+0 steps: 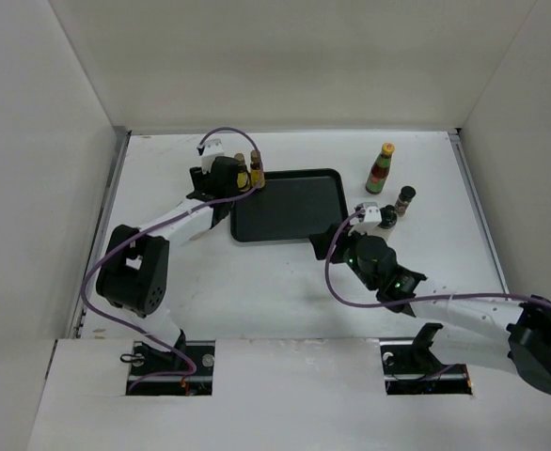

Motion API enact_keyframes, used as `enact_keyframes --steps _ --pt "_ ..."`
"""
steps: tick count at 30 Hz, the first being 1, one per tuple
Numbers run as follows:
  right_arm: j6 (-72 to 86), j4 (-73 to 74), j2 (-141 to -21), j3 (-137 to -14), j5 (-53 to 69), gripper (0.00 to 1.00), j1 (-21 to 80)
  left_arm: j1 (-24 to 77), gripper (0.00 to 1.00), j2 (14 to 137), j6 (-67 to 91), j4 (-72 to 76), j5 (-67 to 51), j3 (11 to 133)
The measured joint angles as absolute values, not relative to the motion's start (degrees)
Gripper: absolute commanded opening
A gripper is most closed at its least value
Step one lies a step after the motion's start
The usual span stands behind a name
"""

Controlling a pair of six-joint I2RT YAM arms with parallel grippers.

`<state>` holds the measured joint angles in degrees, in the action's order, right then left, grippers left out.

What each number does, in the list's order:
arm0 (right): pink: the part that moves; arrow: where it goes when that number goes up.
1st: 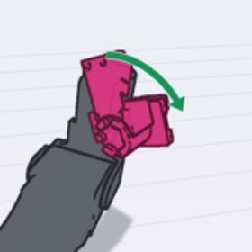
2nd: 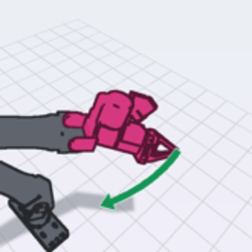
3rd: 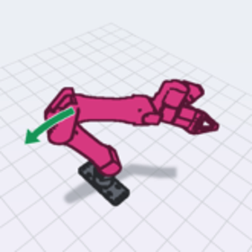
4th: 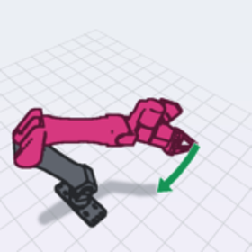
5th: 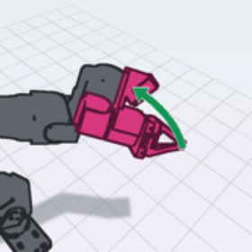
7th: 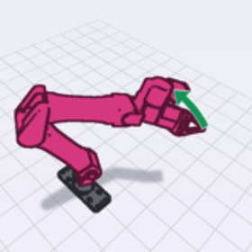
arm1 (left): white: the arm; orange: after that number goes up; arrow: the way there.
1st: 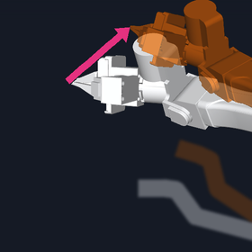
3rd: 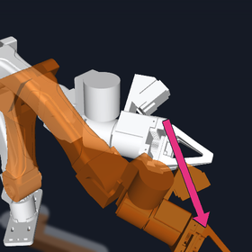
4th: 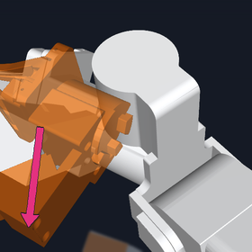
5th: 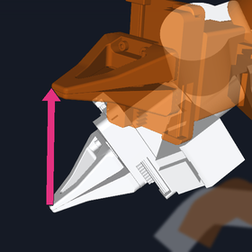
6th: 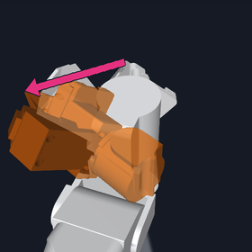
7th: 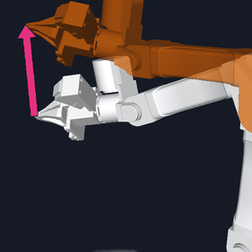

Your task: Organize the condiment bottles

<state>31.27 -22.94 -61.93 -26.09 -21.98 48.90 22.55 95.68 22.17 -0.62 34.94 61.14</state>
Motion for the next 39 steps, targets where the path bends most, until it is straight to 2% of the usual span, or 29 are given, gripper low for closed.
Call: enact_keyframes --steps 3,15,19,23,28,33,39 --pt "31.2 -23.2 -63.0 -26.1 -22.0 0.68 48.9 22.1 0.54 96.1 21.5 -0.2 35.3 61.1" --pt "31.0 -23.2 -64.1 -26.1 -22.0 0.70 48.9 21.8 0.32 97.8 20.3 2.1 35.3 61.6" --pt "31.0 -23.4 -62.2 -26.1 -22.0 0.77 48.9 22.3 0.31 95.9 20.0 2.8 35.4 59.9" --pt "30.9 -24.5 -60.3 -25.5 -22.0 0.78 48.9 25.4 0.31 88.6 19.5 2.4 36.1 57.1" --pt "31.0 -24.8 -59.5 -24.5 -22.2 0.78 48.2 32.9 0.31 83.4 19.4 3.8 36.6 59.1" --pt "31.1 -24.8 -58.8 -24.1 -22.9 0.78 47.3 37.9 0.31 91.4 19.2 4.5 35.9 67.4" --pt "31.2 -24.9 -58.3 -23.4 -23.5 0.78 46.9 39.2 0.31 105.8 17.6 4.9 34.6 78.1"
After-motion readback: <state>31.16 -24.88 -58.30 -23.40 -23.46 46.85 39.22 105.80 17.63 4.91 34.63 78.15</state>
